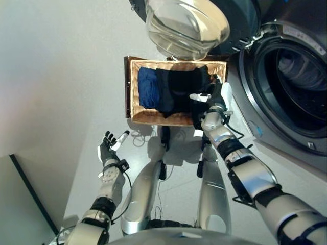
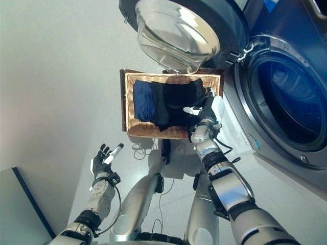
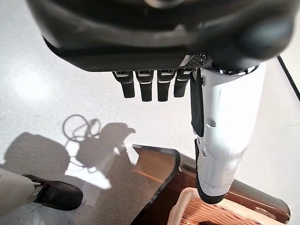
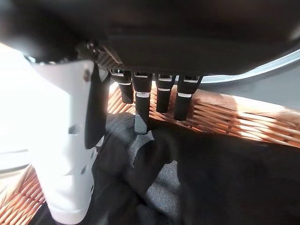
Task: Pick up the clothes and place them into the washing machine
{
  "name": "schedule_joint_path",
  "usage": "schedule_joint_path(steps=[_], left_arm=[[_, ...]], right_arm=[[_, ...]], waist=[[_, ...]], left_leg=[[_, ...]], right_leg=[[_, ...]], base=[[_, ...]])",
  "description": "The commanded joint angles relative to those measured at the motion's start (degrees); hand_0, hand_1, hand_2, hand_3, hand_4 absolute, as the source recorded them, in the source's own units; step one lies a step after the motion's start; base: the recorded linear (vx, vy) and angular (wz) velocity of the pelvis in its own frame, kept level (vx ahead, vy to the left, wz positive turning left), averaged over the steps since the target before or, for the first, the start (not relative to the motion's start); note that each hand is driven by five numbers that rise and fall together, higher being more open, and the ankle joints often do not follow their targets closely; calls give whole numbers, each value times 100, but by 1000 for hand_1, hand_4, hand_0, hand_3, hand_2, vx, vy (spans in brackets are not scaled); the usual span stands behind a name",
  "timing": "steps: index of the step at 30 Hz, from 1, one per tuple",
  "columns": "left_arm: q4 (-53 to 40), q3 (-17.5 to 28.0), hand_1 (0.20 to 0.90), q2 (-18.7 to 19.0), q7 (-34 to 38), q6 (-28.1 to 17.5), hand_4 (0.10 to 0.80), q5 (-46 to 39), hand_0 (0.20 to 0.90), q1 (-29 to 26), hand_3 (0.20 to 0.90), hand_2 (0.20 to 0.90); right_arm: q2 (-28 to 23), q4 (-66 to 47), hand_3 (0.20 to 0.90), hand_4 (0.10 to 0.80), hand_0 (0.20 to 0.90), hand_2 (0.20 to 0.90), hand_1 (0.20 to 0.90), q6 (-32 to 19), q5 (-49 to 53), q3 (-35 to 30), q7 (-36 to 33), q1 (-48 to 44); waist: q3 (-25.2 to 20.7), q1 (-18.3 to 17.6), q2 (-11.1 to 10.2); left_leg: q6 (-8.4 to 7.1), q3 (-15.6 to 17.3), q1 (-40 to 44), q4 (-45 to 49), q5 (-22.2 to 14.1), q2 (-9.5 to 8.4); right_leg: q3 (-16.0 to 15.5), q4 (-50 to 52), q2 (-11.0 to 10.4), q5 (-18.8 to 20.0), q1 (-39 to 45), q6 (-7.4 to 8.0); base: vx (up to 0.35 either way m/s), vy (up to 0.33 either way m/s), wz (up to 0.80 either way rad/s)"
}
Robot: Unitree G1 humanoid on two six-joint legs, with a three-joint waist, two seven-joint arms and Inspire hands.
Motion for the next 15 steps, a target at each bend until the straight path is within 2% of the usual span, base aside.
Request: schedule_joint_path(steps=[1,15], left_arm=[[-444,-91,900,483,85,-384,800,-21,900,237,900,900],[-421,-119,900,542,14,-334,800,-93,900,197,900,900]], right_arm=[[-136,-20,900,800,900,900,900,-309,59,136,186,-695],[117,299,900,800,900,900,900,-424,393,380,624,-1104]], waist=[[-29,266,270],[-29,364,224]], left_leg=[[-502,59,-361,283,-86,-156],[-516,10,-570,292,-25,-113]], right_leg=[[218,581,40,-369,-273,-5],[145,655,53,-405,-452,-16]], base=[[0,0,0],[-1,-1,5]])
